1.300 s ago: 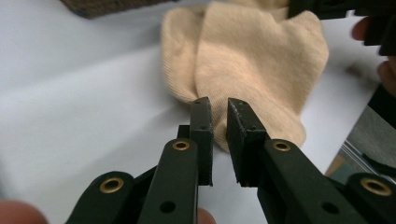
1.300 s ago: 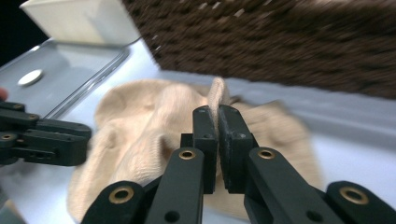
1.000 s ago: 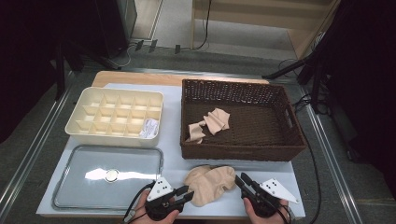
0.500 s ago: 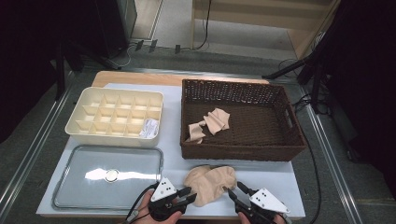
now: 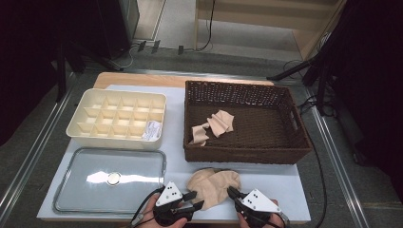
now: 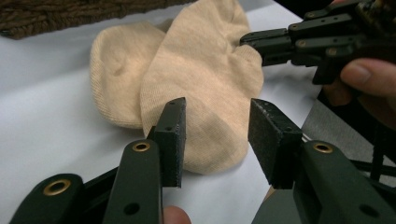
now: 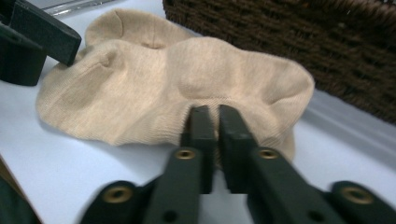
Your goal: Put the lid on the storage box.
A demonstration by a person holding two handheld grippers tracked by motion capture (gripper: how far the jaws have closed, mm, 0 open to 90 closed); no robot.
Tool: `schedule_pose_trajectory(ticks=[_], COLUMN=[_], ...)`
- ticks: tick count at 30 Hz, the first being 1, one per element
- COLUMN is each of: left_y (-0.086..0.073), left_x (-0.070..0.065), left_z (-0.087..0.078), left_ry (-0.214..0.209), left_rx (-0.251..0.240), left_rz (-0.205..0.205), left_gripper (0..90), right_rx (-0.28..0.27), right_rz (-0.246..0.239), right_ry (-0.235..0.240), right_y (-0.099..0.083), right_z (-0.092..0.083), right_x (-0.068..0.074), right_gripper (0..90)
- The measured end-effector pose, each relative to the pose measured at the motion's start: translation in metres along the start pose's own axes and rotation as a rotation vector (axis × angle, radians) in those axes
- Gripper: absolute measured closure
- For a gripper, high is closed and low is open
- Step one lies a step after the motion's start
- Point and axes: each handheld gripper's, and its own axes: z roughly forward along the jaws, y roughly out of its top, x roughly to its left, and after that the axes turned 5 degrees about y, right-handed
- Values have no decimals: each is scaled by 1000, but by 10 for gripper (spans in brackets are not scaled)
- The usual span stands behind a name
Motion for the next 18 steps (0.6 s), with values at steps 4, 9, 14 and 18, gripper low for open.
schedule_pose_trajectory(ticks=[4,9,14,18], left_y=[-2,-6,-8,-10], left_x=[-3,-9,-15,-21], left_z=[3,8,11,13], left_ry=[5,41,63,137], left_rx=[5,26,14,7], left_rz=[54,130,181,234], left_gripper=[547,501,438,502], right_rx=[-37,-120,-161,-172], right_rz=[108,195,289,304], right_ry=[27,54,81,92], right_y=[11,25,28,29], right_z=[-5,-17,-25,-26], right_x=[0,-2,-8,-7], right_gripper=[900,900,900,900])
